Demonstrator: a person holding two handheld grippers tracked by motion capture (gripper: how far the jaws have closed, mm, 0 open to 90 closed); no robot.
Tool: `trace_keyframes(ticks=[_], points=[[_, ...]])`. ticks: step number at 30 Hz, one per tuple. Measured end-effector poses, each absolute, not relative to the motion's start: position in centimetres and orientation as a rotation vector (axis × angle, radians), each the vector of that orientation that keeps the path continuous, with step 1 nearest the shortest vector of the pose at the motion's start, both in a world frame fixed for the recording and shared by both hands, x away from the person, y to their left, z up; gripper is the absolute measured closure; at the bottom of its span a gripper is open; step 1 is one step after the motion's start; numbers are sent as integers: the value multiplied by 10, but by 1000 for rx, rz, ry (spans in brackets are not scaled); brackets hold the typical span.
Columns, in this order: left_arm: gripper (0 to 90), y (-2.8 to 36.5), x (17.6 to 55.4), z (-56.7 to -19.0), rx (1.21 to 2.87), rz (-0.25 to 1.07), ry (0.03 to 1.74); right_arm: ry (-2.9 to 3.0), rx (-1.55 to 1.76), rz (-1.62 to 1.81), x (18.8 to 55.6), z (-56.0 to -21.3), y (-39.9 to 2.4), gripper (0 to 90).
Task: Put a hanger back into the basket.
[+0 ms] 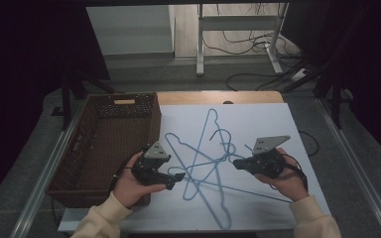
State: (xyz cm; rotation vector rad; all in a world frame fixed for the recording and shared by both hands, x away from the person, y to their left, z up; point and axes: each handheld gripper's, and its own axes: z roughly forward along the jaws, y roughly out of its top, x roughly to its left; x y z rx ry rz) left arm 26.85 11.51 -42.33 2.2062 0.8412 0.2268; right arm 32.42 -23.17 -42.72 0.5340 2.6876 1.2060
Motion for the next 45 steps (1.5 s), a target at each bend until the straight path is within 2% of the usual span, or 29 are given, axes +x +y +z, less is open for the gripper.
trace_keyframes(ticks=[12,19,22,25,33,40,45], points=[[281,93,280,-431,2237,168,819,2696,511,1273,320,-419,-232,874],[317,83,295,-437,2206,69,822,2706,476,1332,317,-415,-234,874],[345,75,300,-438,2234,86,810,2717,457,1348,316,-413,-233,874],[406,67,303,-442,2273,78,787,2727,436,1357,315,-412,-233,874],[719,57,305,-449,2336,55,728,2729,426,1405,315,-408,-237,873],[848,53,292,-439,2398,8,569,2704,477,1287,318,-413,-236,861],[858,62,287,-429,2302,-12,580,2678,507,1325,319,-414,-237,831]])
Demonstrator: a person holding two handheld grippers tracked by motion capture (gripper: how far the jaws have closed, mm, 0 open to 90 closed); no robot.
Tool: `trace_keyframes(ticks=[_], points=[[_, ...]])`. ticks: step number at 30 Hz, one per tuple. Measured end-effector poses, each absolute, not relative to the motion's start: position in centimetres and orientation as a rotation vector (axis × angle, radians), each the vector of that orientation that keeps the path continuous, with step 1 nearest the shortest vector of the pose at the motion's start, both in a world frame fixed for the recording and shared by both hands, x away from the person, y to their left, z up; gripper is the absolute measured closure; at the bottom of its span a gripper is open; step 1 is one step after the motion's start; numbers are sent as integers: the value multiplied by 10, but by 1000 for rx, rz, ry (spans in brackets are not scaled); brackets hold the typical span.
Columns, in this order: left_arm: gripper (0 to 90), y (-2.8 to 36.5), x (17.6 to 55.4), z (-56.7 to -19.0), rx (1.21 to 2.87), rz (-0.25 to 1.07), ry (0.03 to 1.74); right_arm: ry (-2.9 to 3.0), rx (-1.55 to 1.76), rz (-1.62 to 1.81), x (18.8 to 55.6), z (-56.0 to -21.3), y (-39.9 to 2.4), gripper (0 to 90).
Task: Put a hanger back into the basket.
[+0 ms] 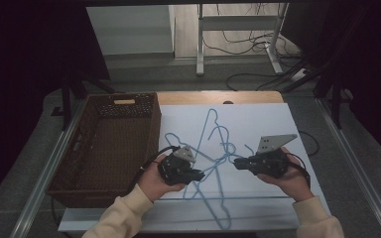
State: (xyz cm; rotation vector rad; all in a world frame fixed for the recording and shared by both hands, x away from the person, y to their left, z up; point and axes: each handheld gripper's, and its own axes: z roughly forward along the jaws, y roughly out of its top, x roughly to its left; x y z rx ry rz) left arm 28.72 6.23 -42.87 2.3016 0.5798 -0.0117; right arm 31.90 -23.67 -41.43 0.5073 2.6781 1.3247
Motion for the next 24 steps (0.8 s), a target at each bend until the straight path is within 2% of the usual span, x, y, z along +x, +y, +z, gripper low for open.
trace_keyframes(ticks=[3,5,9,14,18,24], points=[[859,65,285,-425,2284,-14,588,2649,530,1352,319,-411,-236,781],[859,68,285,-422,2267,-5,608,2596,574,1385,320,-411,-237,626],[860,77,287,-418,2222,-3,646,2501,727,1490,327,-409,-247,382],[860,94,289,-406,2153,6,686,2445,820,1598,331,-407,-257,308],[860,109,289,-392,2105,36,699,2378,877,1617,331,-403,-260,203],[860,131,290,-379,2014,66,780,2342,926,1585,333,-406,-264,162]])
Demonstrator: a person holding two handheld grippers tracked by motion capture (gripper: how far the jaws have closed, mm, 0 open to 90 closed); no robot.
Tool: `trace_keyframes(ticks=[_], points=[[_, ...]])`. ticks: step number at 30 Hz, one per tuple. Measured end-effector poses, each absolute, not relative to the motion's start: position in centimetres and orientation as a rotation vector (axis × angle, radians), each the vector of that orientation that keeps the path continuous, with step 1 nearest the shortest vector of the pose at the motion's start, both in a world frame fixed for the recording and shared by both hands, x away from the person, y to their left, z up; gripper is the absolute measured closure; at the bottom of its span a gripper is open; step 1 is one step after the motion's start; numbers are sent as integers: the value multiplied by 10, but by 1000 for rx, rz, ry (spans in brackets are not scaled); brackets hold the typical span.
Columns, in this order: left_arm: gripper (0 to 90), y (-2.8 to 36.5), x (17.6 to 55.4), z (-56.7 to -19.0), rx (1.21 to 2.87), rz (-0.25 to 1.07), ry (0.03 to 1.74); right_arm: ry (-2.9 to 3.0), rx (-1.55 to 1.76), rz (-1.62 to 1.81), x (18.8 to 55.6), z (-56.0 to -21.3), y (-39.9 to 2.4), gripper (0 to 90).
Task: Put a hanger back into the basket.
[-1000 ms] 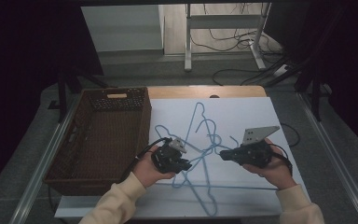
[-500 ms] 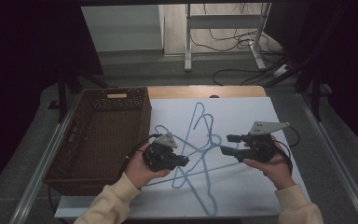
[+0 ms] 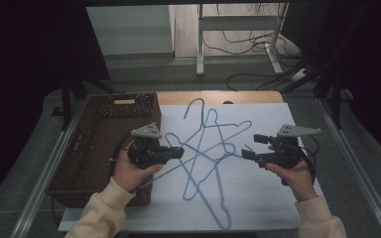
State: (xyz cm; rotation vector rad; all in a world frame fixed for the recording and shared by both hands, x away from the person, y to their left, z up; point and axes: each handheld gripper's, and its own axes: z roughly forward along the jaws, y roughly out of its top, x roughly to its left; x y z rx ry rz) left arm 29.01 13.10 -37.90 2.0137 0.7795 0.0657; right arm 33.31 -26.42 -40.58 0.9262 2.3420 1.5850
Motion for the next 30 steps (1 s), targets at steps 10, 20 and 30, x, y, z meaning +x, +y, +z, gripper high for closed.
trace_keyframes(ticks=[10,20,30], points=[[860,155,292,-367,1949,116,834,2397,1023,1385,336,-423,-255,56],[859,192,289,-352,1897,206,888,2439,1060,1302,338,-434,-254,59],[860,249,283,-361,1840,260,968,2516,1019,1249,338,-442,-251,62]])
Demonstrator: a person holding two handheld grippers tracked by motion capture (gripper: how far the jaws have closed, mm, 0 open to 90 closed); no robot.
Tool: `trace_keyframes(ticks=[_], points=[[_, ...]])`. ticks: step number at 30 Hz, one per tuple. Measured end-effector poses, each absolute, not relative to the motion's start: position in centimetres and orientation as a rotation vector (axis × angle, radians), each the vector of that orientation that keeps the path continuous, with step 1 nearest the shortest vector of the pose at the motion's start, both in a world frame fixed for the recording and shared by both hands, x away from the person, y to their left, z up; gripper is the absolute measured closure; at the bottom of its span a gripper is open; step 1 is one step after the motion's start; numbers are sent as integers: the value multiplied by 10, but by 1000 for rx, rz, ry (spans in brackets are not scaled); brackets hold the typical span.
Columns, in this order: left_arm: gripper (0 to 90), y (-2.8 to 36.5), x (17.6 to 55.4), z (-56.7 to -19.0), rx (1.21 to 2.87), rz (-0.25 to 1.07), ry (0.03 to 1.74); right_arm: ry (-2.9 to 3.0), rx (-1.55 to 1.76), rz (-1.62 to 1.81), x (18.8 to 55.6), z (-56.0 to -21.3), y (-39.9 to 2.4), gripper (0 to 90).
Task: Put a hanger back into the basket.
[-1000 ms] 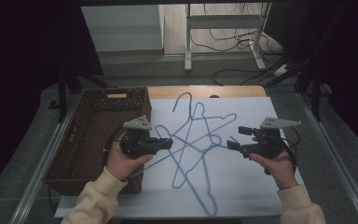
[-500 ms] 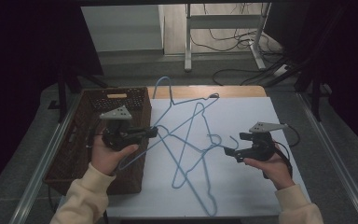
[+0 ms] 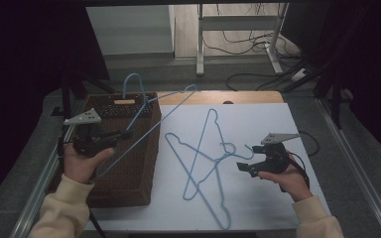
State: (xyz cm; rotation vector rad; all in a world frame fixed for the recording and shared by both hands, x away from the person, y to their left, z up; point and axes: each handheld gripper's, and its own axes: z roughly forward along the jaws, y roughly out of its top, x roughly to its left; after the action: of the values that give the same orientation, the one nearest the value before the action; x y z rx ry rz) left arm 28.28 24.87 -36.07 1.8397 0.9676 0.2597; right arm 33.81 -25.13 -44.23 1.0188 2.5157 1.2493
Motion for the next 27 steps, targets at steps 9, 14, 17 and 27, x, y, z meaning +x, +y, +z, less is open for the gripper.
trace_keyframes(ticks=[9,14,17,27], points=[[860,291,276,-378,1804,263,1054,2531,1012,1235,338,-444,-250,63],[860,310,273,-386,1786,261,1085,2537,1003,1227,338,-445,-249,63],[860,321,272,-389,1779,268,1110,2539,1000,1219,338,-446,-249,64],[860,357,271,-407,1748,264,1216,2564,971,1208,337,-448,-246,69]])
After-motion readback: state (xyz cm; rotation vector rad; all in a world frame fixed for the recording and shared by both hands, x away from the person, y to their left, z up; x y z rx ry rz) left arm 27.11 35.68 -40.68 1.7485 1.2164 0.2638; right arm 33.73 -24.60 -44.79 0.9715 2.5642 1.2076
